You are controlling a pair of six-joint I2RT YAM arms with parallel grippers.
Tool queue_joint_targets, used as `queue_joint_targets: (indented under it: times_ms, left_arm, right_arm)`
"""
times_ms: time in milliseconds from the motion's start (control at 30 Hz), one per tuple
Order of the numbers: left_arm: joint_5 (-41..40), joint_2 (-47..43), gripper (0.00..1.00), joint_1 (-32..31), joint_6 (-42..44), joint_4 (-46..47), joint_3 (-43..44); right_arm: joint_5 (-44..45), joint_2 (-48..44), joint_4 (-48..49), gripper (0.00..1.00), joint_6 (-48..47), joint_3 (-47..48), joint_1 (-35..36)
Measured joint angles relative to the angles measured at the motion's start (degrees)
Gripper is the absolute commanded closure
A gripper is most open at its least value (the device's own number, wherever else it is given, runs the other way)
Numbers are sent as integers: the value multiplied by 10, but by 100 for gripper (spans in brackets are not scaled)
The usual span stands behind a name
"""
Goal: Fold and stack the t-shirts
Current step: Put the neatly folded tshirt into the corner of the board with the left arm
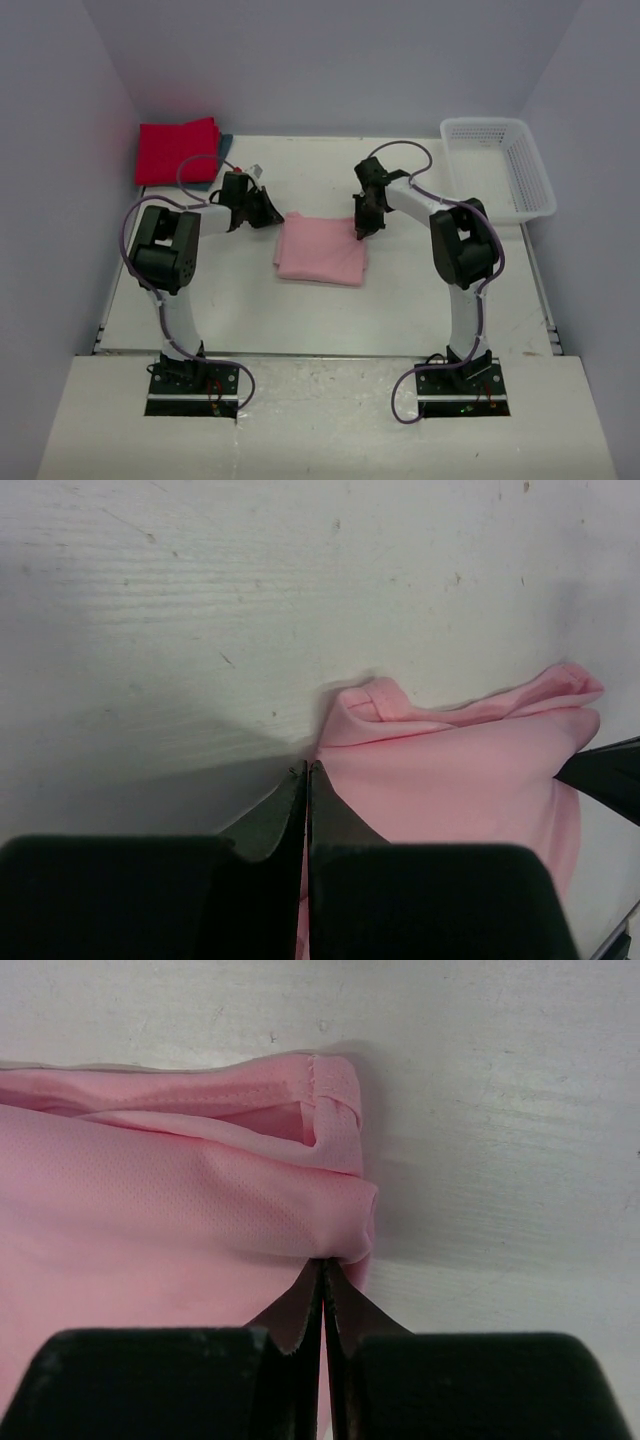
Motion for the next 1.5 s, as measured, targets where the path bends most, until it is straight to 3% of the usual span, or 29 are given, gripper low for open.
queue_joint_targets:
  times_ms: [267, 367, 433, 500, 533, 600, 700, 733, 867, 1100, 1133, 1500]
  left_arm:
    - [-4, -1, 100, 16, 4, -1, -1]
    - [-2, -13, 86, 16, 5, -6, -1]
    - [-2, -35, 70, 16, 5, -11, -4]
    - [-2, -70, 63, 16, 3, -15, -15]
    - [-2, -88, 53, 16, 3, -15, -22]
    - [-2, -122, 41, 16, 2, -11, -42]
    - [-1, -182, 37, 16, -8, 0, -101]
    - [1, -196, 38, 16, -12, 0, -120]
    - [13, -224, 46, 16, -25, 2, -176]
    - [36, -288, 97, 16, -41, 5, -246]
    - [39, -299, 100, 16, -44, 5, -251]
    - [124, -340, 100, 7, -95, 114, -292]
  right_arm:
    - [7, 10, -24, 100, -4, 24, -8]
    - [15, 10, -25, 100, -16, 31, -8]
    - [16, 7, -26, 100, -23, 35, -9]
    - [16, 0, -29, 99, -29, 40, -9]
    - [16, -5, -31, 98, -31, 43, -9]
    - [15, -19, -32, 92, -35, 46, -8]
    - [12, -46, -32, 89, -39, 46, -4]
    - [10, -56, -31, 100, -41, 45, -2]
    - [-13, -90, -19, 100, -43, 27, 14]
    - [-58, -105, 18, 100, -42, -56, 48]
    - [-64, -106, 22, 100, -42, -67, 51]
    - [-92, -110, 56, 100, -30, -111, 71]
